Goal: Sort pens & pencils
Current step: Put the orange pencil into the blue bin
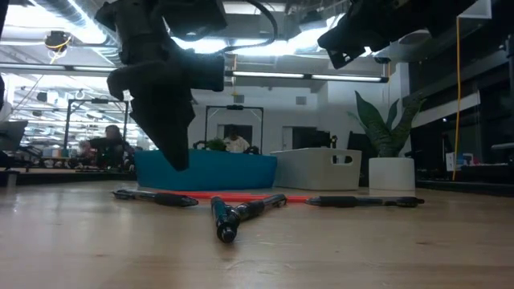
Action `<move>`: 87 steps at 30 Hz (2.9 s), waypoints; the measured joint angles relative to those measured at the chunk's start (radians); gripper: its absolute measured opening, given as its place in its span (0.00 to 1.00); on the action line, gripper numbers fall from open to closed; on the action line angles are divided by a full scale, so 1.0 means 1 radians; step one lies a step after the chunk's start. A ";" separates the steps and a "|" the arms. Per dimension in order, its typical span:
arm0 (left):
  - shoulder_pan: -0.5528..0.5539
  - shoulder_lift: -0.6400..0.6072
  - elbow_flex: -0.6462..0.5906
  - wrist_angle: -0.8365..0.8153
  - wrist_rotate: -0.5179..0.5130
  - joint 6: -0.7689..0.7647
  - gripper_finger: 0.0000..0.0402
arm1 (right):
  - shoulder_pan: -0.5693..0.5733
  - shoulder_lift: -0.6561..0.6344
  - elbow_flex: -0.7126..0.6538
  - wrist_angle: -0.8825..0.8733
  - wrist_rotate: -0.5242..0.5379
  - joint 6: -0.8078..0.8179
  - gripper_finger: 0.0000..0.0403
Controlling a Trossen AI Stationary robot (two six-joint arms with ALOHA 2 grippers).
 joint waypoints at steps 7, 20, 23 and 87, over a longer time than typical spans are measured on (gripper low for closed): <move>0.007 0.080 0.000 -0.007 -0.013 0.026 0.32 | 0.000 0.000 0.000 -0.001 0.000 0.001 0.03; 0.024 0.111 0.003 -0.005 0.025 0.047 0.32 | 0.000 0.000 0.000 -0.020 0.000 0.000 0.03; 0.024 0.114 0.003 -0.006 0.029 0.051 0.32 | 0.000 0.000 0.000 -0.026 0.000 0.000 0.03; 0.023 -0.055 -0.001 -0.057 0.043 0.075 0.04 | 0.001 0.001 0.001 -0.062 0.000 -0.023 0.03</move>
